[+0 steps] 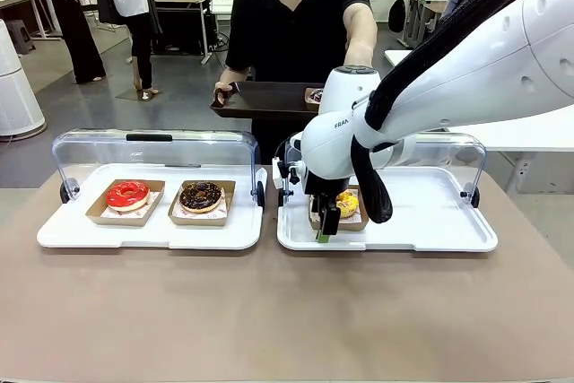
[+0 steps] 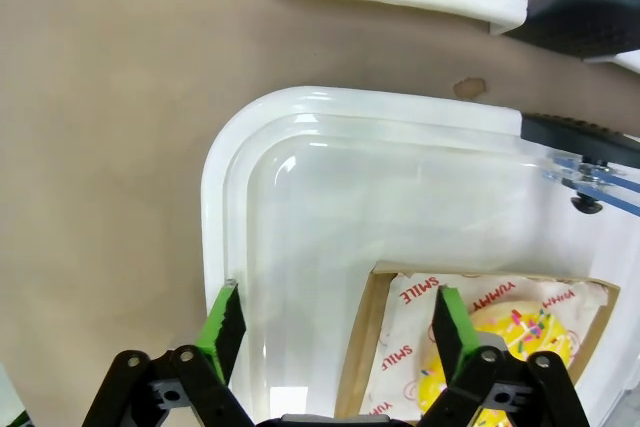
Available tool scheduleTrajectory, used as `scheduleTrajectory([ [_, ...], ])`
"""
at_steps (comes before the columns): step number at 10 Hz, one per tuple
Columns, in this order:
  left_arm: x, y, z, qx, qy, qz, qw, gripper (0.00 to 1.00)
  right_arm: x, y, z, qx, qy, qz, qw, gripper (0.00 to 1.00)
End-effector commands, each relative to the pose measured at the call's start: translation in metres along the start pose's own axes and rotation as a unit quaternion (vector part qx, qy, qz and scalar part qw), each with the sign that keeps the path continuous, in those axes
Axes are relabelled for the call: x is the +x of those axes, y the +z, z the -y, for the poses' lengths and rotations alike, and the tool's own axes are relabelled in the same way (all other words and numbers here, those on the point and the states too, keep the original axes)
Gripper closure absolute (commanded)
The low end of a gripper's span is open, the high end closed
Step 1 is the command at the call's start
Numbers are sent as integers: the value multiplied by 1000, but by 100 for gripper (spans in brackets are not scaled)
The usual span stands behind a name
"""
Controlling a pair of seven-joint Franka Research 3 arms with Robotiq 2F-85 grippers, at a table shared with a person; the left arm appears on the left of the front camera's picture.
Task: Provide the desired donut to the person.
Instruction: Pick up and lift the Paper togo box containing the Donut pointed at by the person.
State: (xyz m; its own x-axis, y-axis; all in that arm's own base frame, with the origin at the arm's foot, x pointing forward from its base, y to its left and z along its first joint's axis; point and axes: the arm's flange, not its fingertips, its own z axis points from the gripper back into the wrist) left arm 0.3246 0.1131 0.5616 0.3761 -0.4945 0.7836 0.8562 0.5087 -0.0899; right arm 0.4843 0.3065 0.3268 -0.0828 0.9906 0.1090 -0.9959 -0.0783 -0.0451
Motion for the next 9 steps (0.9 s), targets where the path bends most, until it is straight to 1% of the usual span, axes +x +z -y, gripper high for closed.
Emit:
scheduleTrajectory([
  [1, -1, 1, -1, -3, -6, 7, 1000, 0, -4, -5, -1, -15, 5, -8, 1000, 59],
  [2, -1, 1, -1, -3, -6, 7, 1000, 0, -4, -5, 0, -14, 4, -6, 1000, 100],
  [3, -1, 1, -1, -3, -6, 7, 1000, 0, -5, -6, 0, -12, 2, -4, 1000, 62],
  [4, -1, 1, -1, -3, -6, 7, 1000, 0, -5, -6, 0, -10, 2, 0, 1000, 100],
  [9, -1, 1, -1, -3, -6, 7, 1000, 0, -7, -5, 0, -13, -2, 3, 1000, 100],
])
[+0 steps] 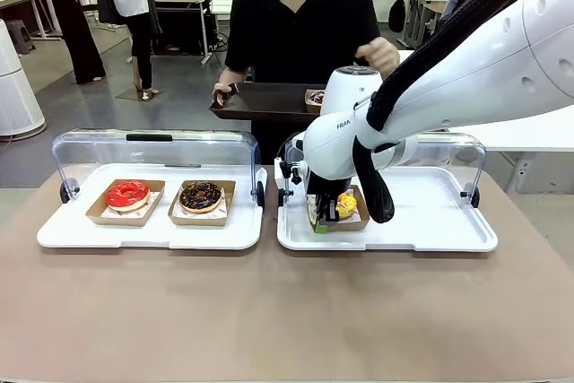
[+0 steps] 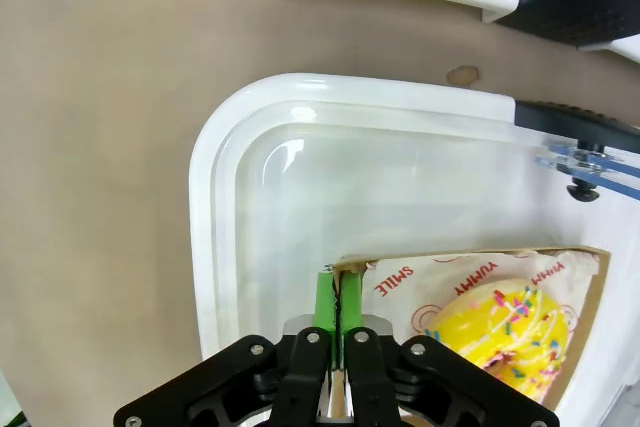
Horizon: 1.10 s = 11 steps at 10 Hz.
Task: Provide the desired donut to the person.
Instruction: Pick up and lift the Paper togo box containing the Donut pointed at by the person.
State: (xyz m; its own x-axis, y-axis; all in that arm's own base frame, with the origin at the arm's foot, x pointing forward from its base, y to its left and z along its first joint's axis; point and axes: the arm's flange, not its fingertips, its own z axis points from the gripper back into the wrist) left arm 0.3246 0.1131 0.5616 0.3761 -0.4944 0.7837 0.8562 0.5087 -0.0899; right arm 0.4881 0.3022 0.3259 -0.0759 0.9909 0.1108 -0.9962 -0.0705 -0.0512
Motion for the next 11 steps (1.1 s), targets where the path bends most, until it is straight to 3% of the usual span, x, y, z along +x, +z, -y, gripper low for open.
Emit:
scheduleTrajectory([
  [1, -1, 1, -1, -3, -6, 7, 1000, 0, -3, -4, -3, -12, 0, 2, 1000, 100],
  [3, -1, 1, -1, -3, -6, 7, 1000, 0, -3, -2, -3, -14, 0, 1, 1000, 100],
  [5, -1, 1, -1, -3, -6, 7, 1000, 0, 5, 21, -21, 8, -47, -22, 999, 100],
  [7, -1, 1, -1, -3, -6, 7, 1000, 0, 21, 72, -57, 23, -105, -85, 991, 100],
  [9, -1, 1, -1, -3, -6, 7, 1000, 0, 40, 126, -98, 47, -125, -108, 985, 100],
  [11, -1, 1, -1, -3, -6, 7, 1000, 0, 62, 182, -127, 15, -116, -104, 988, 100],
])
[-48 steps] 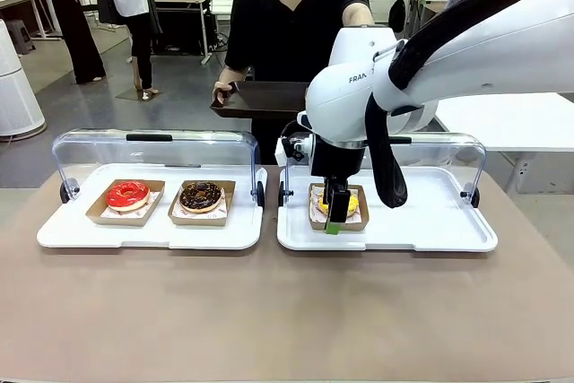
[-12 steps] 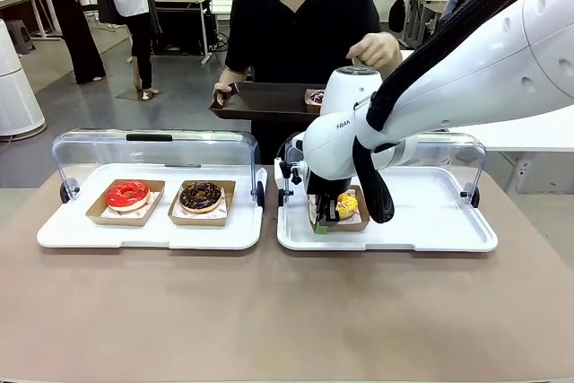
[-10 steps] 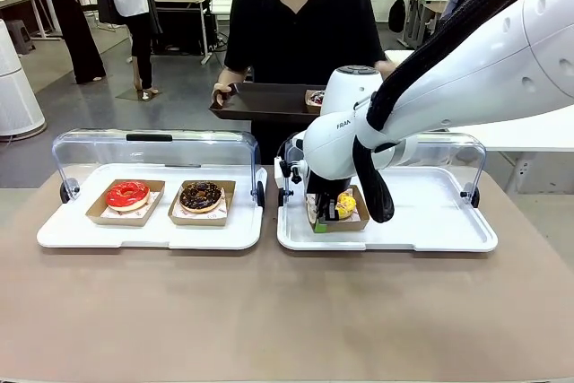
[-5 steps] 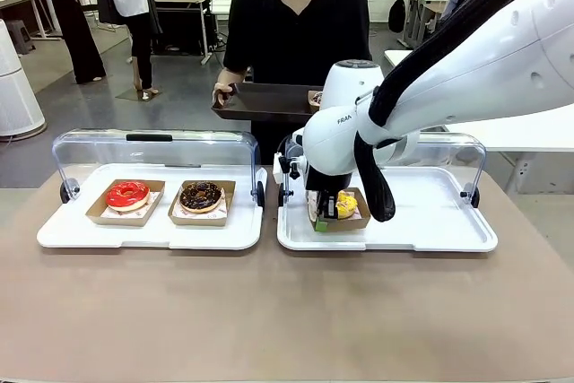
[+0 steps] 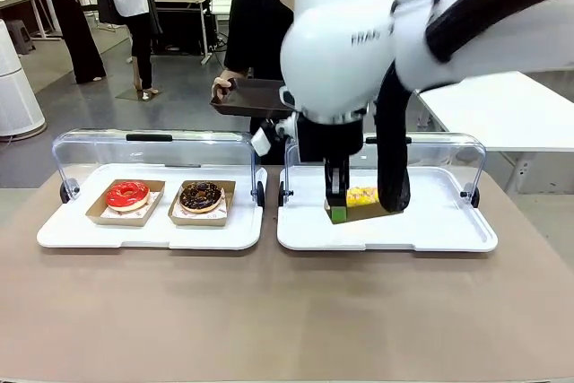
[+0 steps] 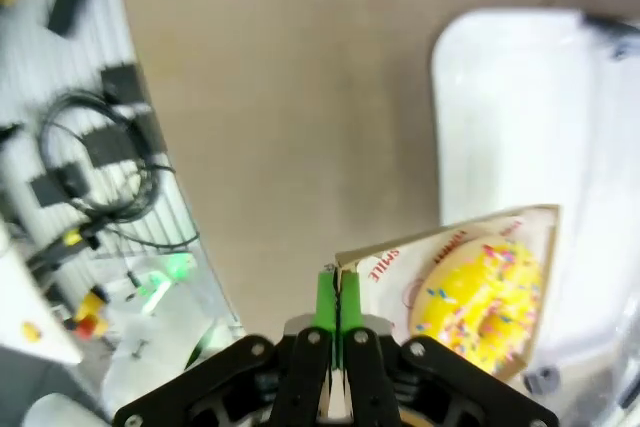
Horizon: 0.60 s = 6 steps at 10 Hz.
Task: Provide the desired donut to the person.
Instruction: Pick up and lift the Paper togo box containing the Donut pointed at by the person.
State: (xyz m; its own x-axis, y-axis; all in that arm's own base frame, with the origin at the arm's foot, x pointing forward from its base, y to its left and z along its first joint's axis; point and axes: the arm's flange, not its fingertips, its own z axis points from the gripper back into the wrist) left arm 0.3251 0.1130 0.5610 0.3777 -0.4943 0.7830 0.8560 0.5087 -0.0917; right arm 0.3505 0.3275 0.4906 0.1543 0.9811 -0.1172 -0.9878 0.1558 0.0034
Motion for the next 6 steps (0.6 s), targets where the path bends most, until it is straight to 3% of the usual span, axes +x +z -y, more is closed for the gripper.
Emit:
scheduleTrajectory([
  [1, -1, 1, 0, -2, -7, 8, 1000, 0, 8, 45, -13, -24, -4, 19, 1000, 100],
  [4, -1, 1, 0, -2, -7, 8, 1000, 0, 19, 119, -34, -54, 5, 65, 996, 100],
  [6, -1, 1, 0, -2, -7, 8, 1000, 0, 19, 135, -27, -65, 6, 75, 995, 100],
])
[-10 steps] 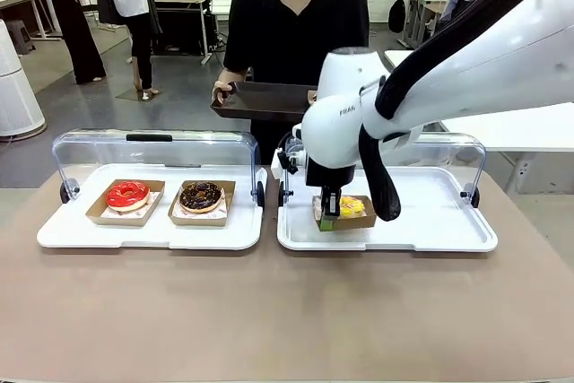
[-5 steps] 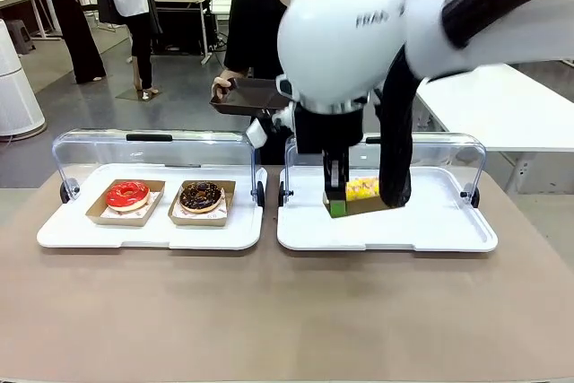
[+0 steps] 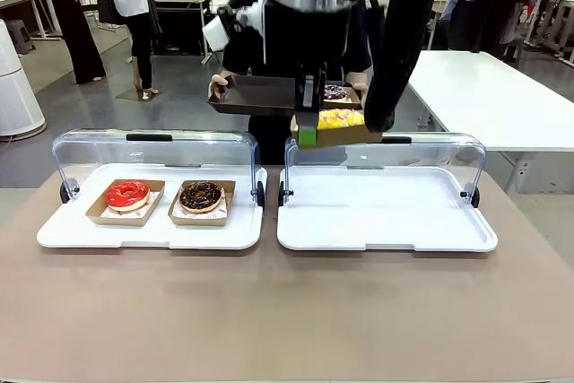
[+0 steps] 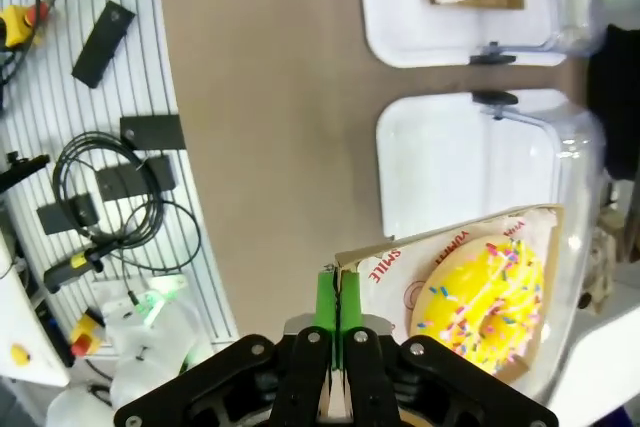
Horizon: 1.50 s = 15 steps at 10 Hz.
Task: Provide the desired donut to the person.
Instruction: Pick up and lift the Paper togo box containing the Donut pointed at by the person, then place the picked Paper togo box onto the Handle tray extended by the person.
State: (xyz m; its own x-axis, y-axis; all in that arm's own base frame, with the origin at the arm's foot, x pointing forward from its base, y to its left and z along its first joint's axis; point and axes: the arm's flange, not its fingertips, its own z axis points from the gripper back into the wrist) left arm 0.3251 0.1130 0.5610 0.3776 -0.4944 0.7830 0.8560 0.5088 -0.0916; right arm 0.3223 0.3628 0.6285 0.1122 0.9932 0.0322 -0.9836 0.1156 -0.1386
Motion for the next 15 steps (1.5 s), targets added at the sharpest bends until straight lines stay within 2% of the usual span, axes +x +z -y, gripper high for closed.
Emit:
scheduleTrajectory([
  [1, -1, 1, 0, -2, -7, 8, 1000, 0, 2, -8, 10, 8, -11, 6, 1000, 100],
  [15, -1, 1, 0, -2, -7, 8, 1000, 0, 1, 0, 5, 0, -2, 3, 1000, 100],
])
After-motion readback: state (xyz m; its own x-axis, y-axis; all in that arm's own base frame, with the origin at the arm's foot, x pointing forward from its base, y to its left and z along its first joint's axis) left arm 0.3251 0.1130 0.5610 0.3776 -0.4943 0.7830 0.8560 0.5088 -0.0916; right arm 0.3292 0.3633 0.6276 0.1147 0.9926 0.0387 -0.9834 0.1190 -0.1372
